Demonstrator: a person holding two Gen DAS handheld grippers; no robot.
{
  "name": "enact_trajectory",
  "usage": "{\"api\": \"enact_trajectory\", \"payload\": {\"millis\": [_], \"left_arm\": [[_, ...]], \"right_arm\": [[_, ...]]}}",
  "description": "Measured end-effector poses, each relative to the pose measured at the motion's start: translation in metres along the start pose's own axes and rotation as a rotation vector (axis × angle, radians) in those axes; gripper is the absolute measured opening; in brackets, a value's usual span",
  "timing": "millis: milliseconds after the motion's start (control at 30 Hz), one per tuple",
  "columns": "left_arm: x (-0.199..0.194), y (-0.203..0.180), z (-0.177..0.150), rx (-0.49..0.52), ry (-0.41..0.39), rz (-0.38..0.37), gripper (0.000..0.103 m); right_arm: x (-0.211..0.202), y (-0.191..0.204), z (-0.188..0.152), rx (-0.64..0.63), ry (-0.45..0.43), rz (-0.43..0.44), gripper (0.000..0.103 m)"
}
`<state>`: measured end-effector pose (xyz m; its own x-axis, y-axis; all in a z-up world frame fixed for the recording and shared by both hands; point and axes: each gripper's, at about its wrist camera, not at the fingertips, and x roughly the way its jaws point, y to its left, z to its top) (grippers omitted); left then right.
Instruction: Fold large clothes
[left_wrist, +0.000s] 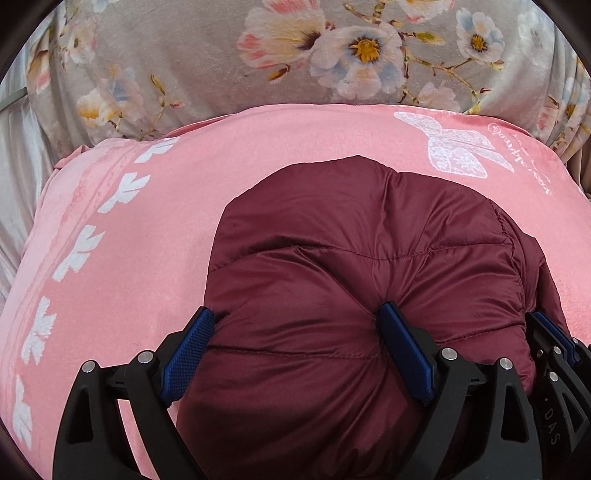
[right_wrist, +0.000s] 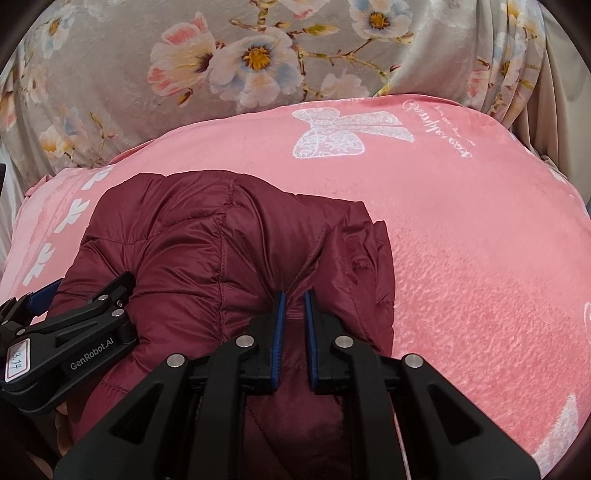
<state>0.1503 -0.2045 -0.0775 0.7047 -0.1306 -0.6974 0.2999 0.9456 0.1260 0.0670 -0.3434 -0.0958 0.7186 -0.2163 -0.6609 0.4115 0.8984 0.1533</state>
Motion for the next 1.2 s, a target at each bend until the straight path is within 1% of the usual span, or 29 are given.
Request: {"api": "enact_trajectory", "payload": {"millis": [267, 367, 467, 567, 600, 633, 667, 700, 733, 767, 800, 867, 967, 1033, 1100, 1200], "left_arm": [[0.000, -0.002, 0.001, 0.002, -0.001, 0.007, 0.090], [0.000, -0.002, 0.000, 0.003, 0.000, 0.006, 0.090], [0.000, -0.001, 0.001, -0.004, 0.002, -0.008, 0.090], [-0.001, 0.007, 0.002, -0.019, 0.033, -0.051, 0.090], [-0.003, 0.011, 0.001, -0.025, 0.049, -0.076, 0.090], [-0.007, 0.018, 0.001, -0.038, 0.066, -0.100, 0.090], [-0.009, 0.022, 0.000, -0.050, 0.077, -0.113, 0.090], [-0.013, 0.030, -0.002, -0.076, 0.096, -0.139, 0.090], [-0.016, 0.038, -0.003, -0.102, 0.114, -0.164, 0.090], [-0.019, 0.043, -0.005, -0.121, 0.125, -0.182, 0.090], [-0.023, 0.052, -0.008, -0.149, 0.135, -0.206, 0.090], [-0.026, 0.065, -0.012, -0.189, 0.157, -0.225, 0.090], [-0.022, 0.084, -0.018, -0.259, 0.210, -0.284, 0.090], [-0.016, 0.095, -0.024, -0.314, 0.257, -0.347, 0.090], [-0.013, 0.100, -0.028, -0.350, 0.281, -0.388, 0.090], [-0.009, 0.100, -0.032, -0.372, 0.301, -0.432, 0.090]], "right_arm": [[0.000, -0.001, 0.000, 0.002, 0.000, 0.002, 0.009], [-0.001, 0.000, 0.000, -0.007, -0.002, -0.009, 0.009], [-0.001, -0.006, 0.002, 0.019, 0.008, 0.026, 0.009], [-0.010, -0.017, 0.004, 0.065, 0.034, 0.067, 0.011], [-0.016, -0.020, 0.003, 0.080, 0.037, 0.081, 0.013], [-0.023, -0.024, 0.002, 0.101, 0.036, 0.098, 0.020], [-0.033, -0.031, -0.001, 0.133, 0.032, 0.119, 0.033], [-0.040, -0.035, -0.003, 0.151, 0.029, 0.125, 0.040], [-0.046, -0.039, -0.004, 0.166, 0.027, 0.120, 0.056], [-0.053, -0.045, -0.008, 0.184, 0.027, 0.105, 0.066], [-0.056, -0.050, -0.012, 0.200, 0.034, 0.106, 0.067], [-0.055, -0.058, -0.017, 0.240, 0.068, 0.141, 0.067], [-0.049, -0.074, -0.026, 0.351, 0.124, 0.237, 0.069], [-0.044, -0.078, -0.030, 0.401, 0.147, 0.287, 0.070], [-0.036, -0.080, -0.033, 0.449, 0.178, 0.340, 0.070], [-0.030, -0.078, -0.036, 0.473, 0.192, 0.381, 0.073]]}}
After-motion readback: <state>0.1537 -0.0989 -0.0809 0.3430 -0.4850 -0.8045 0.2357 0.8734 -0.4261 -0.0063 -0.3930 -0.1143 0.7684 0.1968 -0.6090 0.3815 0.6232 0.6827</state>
